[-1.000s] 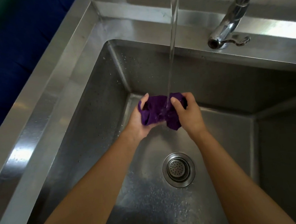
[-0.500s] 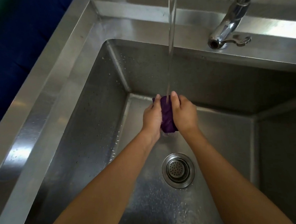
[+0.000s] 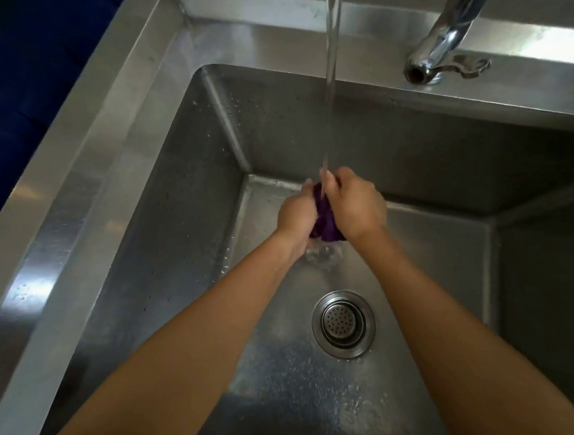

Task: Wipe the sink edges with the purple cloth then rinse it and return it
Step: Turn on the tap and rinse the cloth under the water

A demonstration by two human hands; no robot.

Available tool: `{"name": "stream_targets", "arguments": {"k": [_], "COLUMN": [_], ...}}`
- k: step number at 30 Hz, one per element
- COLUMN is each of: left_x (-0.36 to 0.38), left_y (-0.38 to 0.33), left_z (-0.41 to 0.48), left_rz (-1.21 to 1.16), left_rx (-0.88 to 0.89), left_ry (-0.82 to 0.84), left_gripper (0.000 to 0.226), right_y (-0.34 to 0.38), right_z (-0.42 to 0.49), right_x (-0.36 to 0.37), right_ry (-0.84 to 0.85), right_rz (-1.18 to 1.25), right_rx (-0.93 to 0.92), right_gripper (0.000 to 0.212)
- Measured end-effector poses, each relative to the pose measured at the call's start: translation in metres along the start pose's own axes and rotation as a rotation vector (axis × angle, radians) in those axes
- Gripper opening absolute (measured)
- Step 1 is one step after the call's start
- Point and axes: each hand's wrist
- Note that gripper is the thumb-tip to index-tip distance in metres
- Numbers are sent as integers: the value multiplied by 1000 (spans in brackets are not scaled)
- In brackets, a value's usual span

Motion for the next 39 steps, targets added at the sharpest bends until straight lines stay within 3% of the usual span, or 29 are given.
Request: {"name": "stream_targets", "arguments": {"k": [3, 6, 8, 12, 15, 16, 18, 20, 22, 24, 28, 33, 36, 39], "left_x": [-2, -6, -10, -25, -27, -24, -17, -13, -11, -10, -15, -20, -13, -4], "left_y": [0, 2, -3, -13, -21, -22, -18, -13, -8, -5, 2, 10, 16, 19], "left_z": [-5, -4, -4, 0, 0, 0, 2, 2, -2, -3, 2, 0, -2, -3], "left_rz": [74, -19, -117, -267, -319, -319, -308, -354, -434, -505, -475, -195, -173, -209], "left_rx": [81, 148, 96, -202, -267, -263, -244, -205, -187, -142, 17, -28, -33, -24], "left_ry": [26, 35, 60, 252, 329, 307, 250, 227, 248, 273, 174, 182, 187, 128], "left_gripper": [42, 32, 23, 48, 62, 57, 41, 33, 34, 35, 36, 63, 56, 51], "right_y": [-7, -20, -28, -23, -14, -9, -8, -12, -12, -14, -21, -17, 0, 10], "right_z": [16, 21, 20, 1, -18, -25, -31, -30, -29, -25, -30, -32, -33, -30], "right_x": [0, -7, -14, -26, -21, -18, -5, 4, 3, 8, 14, 7, 6, 7], "right_ry": [110, 205, 224, 102, 211, 250, 140, 7, 85, 166, 192, 107, 93, -29], "right_rz": [45, 214, 222, 330, 428, 498, 571, 427, 550, 762, 619, 789, 565, 239], "right_rx": [30, 90, 50, -198, -379, -358, -204, -8, 144, 190, 94, 20, -64, -20], "right_gripper": [44, 45, 41, 24, 20, 19, 22, 40, 56, 56, 35, 30, 30, 36]}}
Point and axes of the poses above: each hand's wrist, its own z-axis towards the middle knuckle, its own x-axis out of the palm, y = z × x, and after that the axes turned 6 degrees about -z, right-handed
